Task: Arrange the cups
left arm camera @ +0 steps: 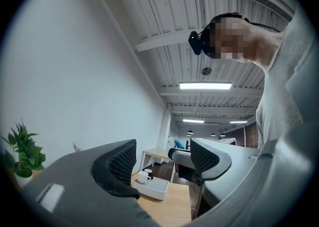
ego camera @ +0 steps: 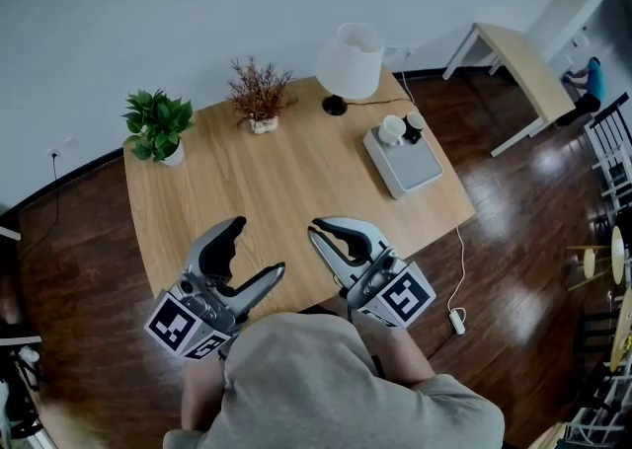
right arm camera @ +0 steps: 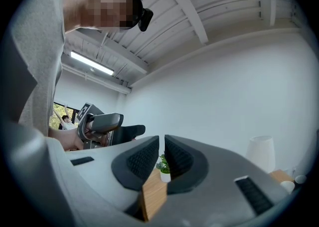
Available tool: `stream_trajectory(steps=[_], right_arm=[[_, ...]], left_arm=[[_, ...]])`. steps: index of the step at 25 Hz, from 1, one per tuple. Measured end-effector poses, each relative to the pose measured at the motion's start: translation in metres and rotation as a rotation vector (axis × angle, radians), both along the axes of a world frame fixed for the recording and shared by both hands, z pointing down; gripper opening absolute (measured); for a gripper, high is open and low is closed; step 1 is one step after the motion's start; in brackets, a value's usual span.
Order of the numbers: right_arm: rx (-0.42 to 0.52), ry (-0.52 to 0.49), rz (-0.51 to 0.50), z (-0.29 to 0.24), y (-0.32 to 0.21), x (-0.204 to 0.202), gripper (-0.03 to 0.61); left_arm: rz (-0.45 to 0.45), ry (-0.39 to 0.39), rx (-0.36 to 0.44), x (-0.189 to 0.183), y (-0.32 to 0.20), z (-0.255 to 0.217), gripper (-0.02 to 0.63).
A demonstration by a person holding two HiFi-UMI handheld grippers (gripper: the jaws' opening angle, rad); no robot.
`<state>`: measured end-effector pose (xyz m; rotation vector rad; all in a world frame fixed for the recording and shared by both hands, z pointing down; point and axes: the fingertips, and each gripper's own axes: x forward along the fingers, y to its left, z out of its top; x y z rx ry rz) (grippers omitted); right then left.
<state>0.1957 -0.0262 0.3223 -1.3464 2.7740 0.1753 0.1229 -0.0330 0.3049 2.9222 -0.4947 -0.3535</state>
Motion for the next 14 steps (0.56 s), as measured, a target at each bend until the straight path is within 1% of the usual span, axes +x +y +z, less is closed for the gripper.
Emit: stream_trajectory(steps=[3, 7, 14], right_arm=[[0.012, 0.003, -0.002, 0.0015, -0.0014, 0.0027, 0.031], [-0.008, -0.003, -0.010, 0.0022, -0.0016, 0.0023, 0.031], [-0.001, 0.016, -0.009, 0.0091, -0.0037, 0.0071, 0.031]], left_arm=[[-0.005, -0.003, -0.002, 0.0009, -0.0011, 0.0014, 0.341], [-0.010, -0.007, -0.004, 0.0024, -0.0009, 0.0019, 0.341], [-0.016, -0.007, -0.010, 0.0039, -0.0021, 0.0050, 0.341]])
